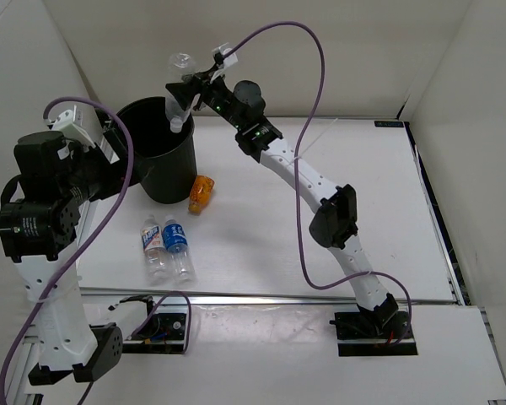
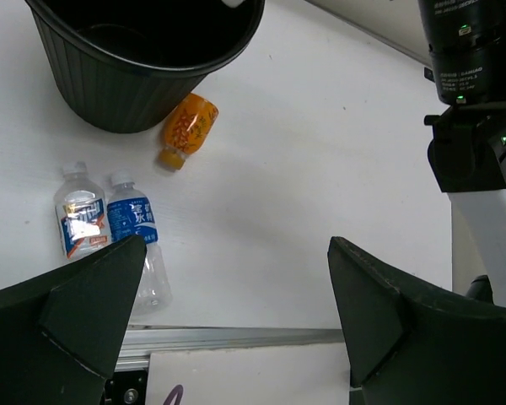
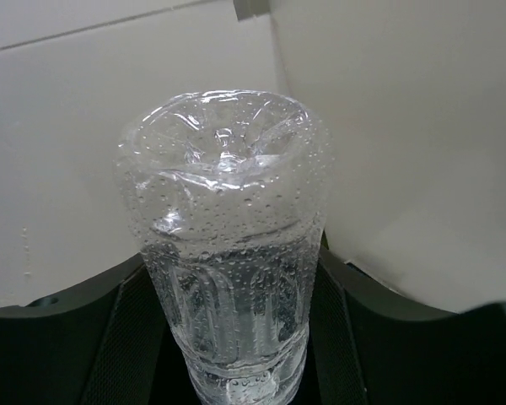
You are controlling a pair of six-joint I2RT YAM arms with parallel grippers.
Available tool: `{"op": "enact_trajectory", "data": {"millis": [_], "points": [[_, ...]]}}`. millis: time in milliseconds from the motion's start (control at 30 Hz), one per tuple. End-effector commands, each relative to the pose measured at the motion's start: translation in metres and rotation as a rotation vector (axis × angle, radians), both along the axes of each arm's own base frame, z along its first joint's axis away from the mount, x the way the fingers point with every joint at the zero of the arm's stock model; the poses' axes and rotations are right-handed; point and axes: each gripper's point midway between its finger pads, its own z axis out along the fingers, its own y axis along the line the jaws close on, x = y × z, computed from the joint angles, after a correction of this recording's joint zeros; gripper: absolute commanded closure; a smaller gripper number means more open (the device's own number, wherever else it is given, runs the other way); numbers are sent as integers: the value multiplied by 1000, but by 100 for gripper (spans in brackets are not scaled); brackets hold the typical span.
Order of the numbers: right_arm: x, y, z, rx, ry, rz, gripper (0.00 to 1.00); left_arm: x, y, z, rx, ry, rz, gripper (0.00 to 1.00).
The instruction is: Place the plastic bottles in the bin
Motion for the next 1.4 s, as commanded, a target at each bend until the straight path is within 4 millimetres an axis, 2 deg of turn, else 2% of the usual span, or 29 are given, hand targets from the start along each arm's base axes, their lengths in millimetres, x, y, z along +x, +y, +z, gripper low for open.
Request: {"op": "enact_trajectory", "data": {"millis": [0,33,67,133,167,267,300,333,367,400,467,500,567,600,633,667,700,733,800,867,900,933,967,1000,1067,1100,1133,1200,1367], "points": [[-21,-14,66,121,-207,-21,37,-11,-7,-7,3,25,-43,0],[-20,-10,59,111,-203,-11,10,-11,-7,-7,3,25,-43,0],[-25,-6,59,111,-203,-2,0,-12,-7,-2,4,10,-43,0],[-32,1,54,99,-185,27,0,-9,-7,-2,18,10,-45,0],[-39,3,57,90,-175,38,0,-9,-7,6,19,-10,-45,0],[-50,-13,83,98,-136,26,0,-10,-5,22,26,-60,-36,0],[-48,-17,78,69,-82,7,0,-8,-5,25,26,-66,-36,0],[-50,-25,85,72,-72,-14,0,-9,-3,29,31,-78,-27,0],[-53,-45,104,104,-45,-68,0,-11,-2,35,36,-97,-18,0],[-52,-53,104,113,32,-92,0,-10,0,34,42,-97,-7,0],[-35,-92,110,160,175,-185,0,-11,9,41,63,-114,39,0],[-15,-128,98,219,374,-246,0,-11,12,44,72,-122,58,0],[1,-155,59,251,620,-243,0,-13,25,48,103,-135,127,0],[11,-157,-7,198,804,-242,0,-16,29,54,111,-156,148,0],[18,-178,-25,253,933,-216,0,-15,32,54,117,-155,162,0],[7,-170,-51,195,1022,-118,0,-16,37,57,128,-163,190,0],[5,-172,-89,152,1109,-109,0,-20,38,56,123,-164,205,0],[7,-168,-117,97,1138,-85,0,-27,40,55,126,-170,213,0],[-3,-147,-151,-7,1192,57,0,-26,45,47,119,-163,251,0],[-5,-135,-168,-72,1181,154,0,-34,46,44,108,-178,269,0],[-1,-129,-191,-98,1214,175,0,-34,48,43,110,-191,279,0],[0,-125,-198,-104,1220,196,0,-31,47,32,102,-162,282,0],[-4,-122,-207,-117,1237,241,0,-36,46,29,84,-163,290,0],[-6,-114,-225,-128,1273,259,0,-36,46,28,82,-172,290,0],[-9,-109,-246,-146,1306,271,0,-34,44,26,67,-192,283,0],[-11,-109,-266,-161,1346,272,0,-32,43,26,54,-194,288,0],[-12,-108,-272,-173,1349,280,0,-31,46,23,51,-185,308,0],[-23,-107,-301,-216,1404,282,0,-31,50,23,51,-185,336,0],[-42,-95,-336,-288,1433,341,0,-26,53,7,58,-114,350,0]]}}
